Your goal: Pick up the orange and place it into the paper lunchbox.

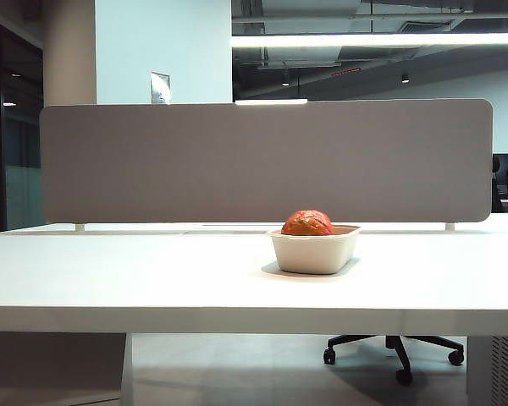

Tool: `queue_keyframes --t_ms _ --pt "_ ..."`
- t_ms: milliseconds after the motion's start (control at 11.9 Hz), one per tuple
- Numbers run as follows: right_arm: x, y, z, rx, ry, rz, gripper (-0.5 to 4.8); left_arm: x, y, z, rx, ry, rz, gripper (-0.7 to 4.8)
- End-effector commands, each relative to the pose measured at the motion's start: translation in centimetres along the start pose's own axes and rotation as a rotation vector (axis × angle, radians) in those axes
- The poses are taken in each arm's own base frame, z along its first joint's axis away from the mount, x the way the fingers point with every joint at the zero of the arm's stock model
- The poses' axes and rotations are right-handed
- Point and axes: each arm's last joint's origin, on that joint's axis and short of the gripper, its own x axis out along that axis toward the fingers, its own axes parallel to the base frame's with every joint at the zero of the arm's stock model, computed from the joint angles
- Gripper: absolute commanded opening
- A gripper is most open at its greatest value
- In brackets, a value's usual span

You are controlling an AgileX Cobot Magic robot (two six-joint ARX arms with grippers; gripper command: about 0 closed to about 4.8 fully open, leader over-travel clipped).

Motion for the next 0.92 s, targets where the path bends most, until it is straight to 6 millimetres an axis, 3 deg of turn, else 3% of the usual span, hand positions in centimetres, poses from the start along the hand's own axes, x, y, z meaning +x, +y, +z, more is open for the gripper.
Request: queue_keyframes --t_ms 84,252,588,924 --pt "-0.02 0.07 -0.05 0.005 -0.100 -0.005 0.01 -0.02 0.02 0.08 0.008 -0.010 0.002 0.00" --pt "0.20 0.02 -0.37 0.058 -0.194 -0.039 0.01 -0.02 0.02 0.06 0.007 -0.009 0.002 -0.01" --pt "0.21 -0.41 -0.70 0.167 -0.165 -0.188 0.01 -0.02 0.02 0.06 0.007 -0.009 0.002 -0.01" --pt "0.21 -0.40 -0.71 0.167 -0.164 -0.187 0.01 -0.02 0.02 0.06 0.007 -0.009 0.002 0.00"
